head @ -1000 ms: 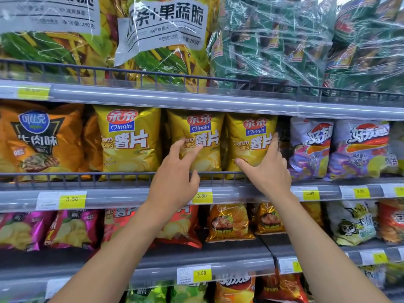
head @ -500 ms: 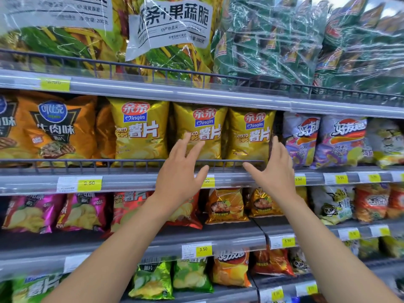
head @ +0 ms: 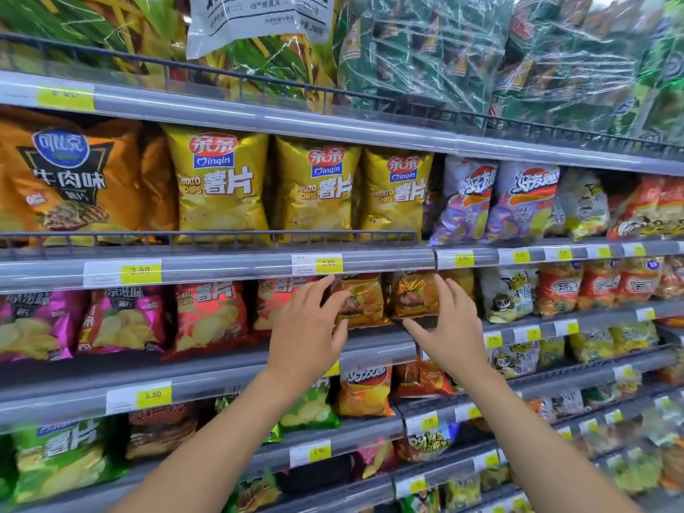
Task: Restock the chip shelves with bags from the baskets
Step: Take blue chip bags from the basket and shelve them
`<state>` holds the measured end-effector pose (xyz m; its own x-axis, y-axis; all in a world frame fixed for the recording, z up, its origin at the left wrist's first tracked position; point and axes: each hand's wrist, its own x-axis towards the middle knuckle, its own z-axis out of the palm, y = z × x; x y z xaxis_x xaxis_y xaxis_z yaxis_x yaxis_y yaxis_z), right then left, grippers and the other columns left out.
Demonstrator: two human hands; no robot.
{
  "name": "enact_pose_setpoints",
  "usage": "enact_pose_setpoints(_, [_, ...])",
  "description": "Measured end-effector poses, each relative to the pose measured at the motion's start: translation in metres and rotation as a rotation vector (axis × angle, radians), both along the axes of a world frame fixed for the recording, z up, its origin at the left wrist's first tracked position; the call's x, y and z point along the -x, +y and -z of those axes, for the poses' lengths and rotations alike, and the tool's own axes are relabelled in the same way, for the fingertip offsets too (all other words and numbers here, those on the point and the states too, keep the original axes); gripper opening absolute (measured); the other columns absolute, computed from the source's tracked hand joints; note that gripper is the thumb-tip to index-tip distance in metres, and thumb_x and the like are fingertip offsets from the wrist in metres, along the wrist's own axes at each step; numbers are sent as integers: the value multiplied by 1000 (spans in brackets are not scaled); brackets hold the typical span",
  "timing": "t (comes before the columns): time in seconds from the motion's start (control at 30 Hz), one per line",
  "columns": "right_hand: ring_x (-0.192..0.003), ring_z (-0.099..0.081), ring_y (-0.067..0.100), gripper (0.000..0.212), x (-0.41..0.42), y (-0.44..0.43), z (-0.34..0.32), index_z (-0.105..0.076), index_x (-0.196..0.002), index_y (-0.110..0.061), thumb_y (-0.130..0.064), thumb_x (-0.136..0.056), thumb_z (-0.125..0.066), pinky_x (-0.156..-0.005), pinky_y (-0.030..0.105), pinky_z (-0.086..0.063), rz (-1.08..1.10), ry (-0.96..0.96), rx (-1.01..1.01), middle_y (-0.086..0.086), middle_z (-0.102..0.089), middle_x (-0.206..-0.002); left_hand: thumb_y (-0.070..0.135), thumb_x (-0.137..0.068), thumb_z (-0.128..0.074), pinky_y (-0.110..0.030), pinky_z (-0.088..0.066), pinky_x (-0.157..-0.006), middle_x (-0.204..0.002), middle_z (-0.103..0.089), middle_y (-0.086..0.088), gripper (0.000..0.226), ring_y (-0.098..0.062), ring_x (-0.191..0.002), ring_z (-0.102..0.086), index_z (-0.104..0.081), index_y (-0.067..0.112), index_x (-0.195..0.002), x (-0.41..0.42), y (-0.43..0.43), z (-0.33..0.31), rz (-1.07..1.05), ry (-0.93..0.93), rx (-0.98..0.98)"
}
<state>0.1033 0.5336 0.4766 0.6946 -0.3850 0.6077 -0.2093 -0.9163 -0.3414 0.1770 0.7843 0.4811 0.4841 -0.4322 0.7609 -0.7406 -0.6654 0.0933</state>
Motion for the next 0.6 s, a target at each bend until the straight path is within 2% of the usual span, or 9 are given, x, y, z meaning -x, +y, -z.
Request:
enact_pose_setpoints(0.13, [-153,-19,29,103,-9,-21,26,-10,-163,-26,-70,-86,-62,-117,55,-34,1,124,-102,3,-18,-167,46,-100,-57,-42,-48,-109,-167,-30,2,61,-22,-151,-31,-39,30,-156,-5,-16,22,-33,251,-102])
enact_pose_setpoints(0.23, [-153,-20,31,105,-23,-44,43,-11,-163,-23,-70,-85,-63,-118,56,-33,-11,201,-207,5,-18,-168,51,-100,-55,-42,-37,-120,-173,-16,0,80,-23,-158,-17,-19,23,-165,-14,-35,36,-62,432,-160])
enact_pose_setpoints(0.3, [-153,-20,32,108,-34,-63,53,-12,-163,-20,-69,-84,-66,-118,56,-33,-16,233,-266,7,-19,-167,51,-101,-56,-40,-28,-125,-173,-14,-4,86,-23,-159,-13,-12,17,-166,-25,-51,45,-73,542,-143])
enact_pose_setpoints(0.37, [-152,-22,33,110,-49,-87,59,-13,-163,-18,-68,-83,-68,-118,55,-34,-24,255,-290,9,-20,-167,50,-100,-59,-39,-27,-125,-171,-20,-9,89,-26,-158,-17,-12,11,-165,-39,-69,52,-103,615,-101])
enact_pose_setpoints(0.5, [-145,-34,35,110,-84,-132,62,-15,-160,-8,-61,-84,-73,-113,49,-41,-76,306,-374,15,-22,-161,54,-96,-66,-42,-45,-108,-148,-49,-17,80,-36,-137,-46,-36,5,-151,-69,-110,64,-234,732,-13])
enact_pose_setpoints(0.6, [-131,-47,38,93,-119,-161,61,-40,-141,0,-63,-82,-74,-99,45,-48,-45,354,-341,20,-38,-145,63,-89,-68,-45,-55,-93,-137,-60,-21,86,-40,-120,-59,-43,1,-143,-94,-135,71,-339,749,37])
